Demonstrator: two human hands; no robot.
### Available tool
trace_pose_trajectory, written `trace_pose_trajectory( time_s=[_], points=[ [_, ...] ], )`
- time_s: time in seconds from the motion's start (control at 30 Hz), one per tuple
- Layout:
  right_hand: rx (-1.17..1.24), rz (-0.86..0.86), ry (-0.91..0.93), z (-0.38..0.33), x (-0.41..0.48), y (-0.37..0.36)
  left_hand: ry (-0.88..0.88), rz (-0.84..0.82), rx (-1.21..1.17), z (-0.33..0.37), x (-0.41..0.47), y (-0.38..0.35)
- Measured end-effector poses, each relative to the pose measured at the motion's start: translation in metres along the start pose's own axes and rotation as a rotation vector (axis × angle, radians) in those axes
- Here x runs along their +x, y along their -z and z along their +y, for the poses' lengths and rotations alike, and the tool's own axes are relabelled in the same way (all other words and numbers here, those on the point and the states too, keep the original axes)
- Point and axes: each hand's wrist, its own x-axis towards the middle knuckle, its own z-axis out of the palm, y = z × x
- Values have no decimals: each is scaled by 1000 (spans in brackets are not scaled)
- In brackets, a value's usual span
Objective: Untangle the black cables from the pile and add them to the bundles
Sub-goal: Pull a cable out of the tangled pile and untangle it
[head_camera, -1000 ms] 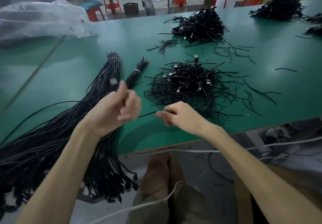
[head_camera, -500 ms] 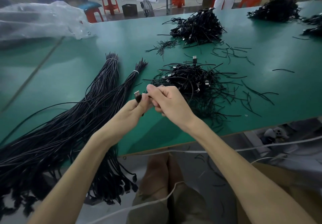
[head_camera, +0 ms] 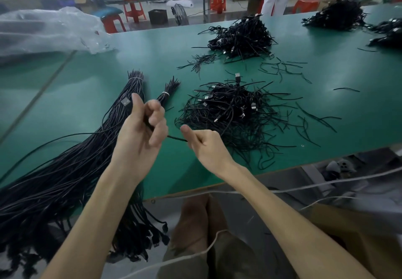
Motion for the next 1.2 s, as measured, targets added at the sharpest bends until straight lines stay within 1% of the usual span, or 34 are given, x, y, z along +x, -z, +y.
trace_pose_trajectory(
  time_s=[0.03,0.13,0.2,0.23,0.27,0.33,0.4,0.5,0.57,0.63,0.7,0.77,0.83,0.93,1.1,1.2],
  points=[
    [-18,27,-14,1,3,3,27,-47,133,1,-3,2],
    [-115,94,-52,1,11,8,164,-203,800,-6,-10,6],
    [-151,80,-23,-2,13,8,273,-319,1079,-14,-12,7],
    [-156,70,-6,-5,13,8,289,-335,1206,-19,-11,7],
    [-150,69,10,-7,13,8,277,-311,1320,-23,-10,9],
    [-124,89,33,-13,14,9,192,-176,1466,-31,-7,12],
    [-95,111,43,-20,16,10,96,-63,1477,-34,-6,13],
    [-64,124,78,-27,17,13,-68,-52,1447,-35,-7,13],
    [-20,108,89,-30,16,12,-164,-73,1357,-33,-4,12],
    [44,111,89,-32,16,8,-120,-116,1152,-30,-2,10],
    [106,131,89,-32,13,3,-61,-112,951,-31,-1,10],
    [150,115,86,-31,7,-5,-40,-23,739,-32,-1,6],
    [146,82,90,-27,1,-14,-25,82,470,-30,1,1],
    [103,82,80,-19,-6,-24,-33,146,176,-19,5,-2],
    [33,116,33,2,-8,-19,45,107,-220,-4,0,2],
    [-48,129,50,11,-8,-15,70,43,-329,1,-5,4]
  ],
)
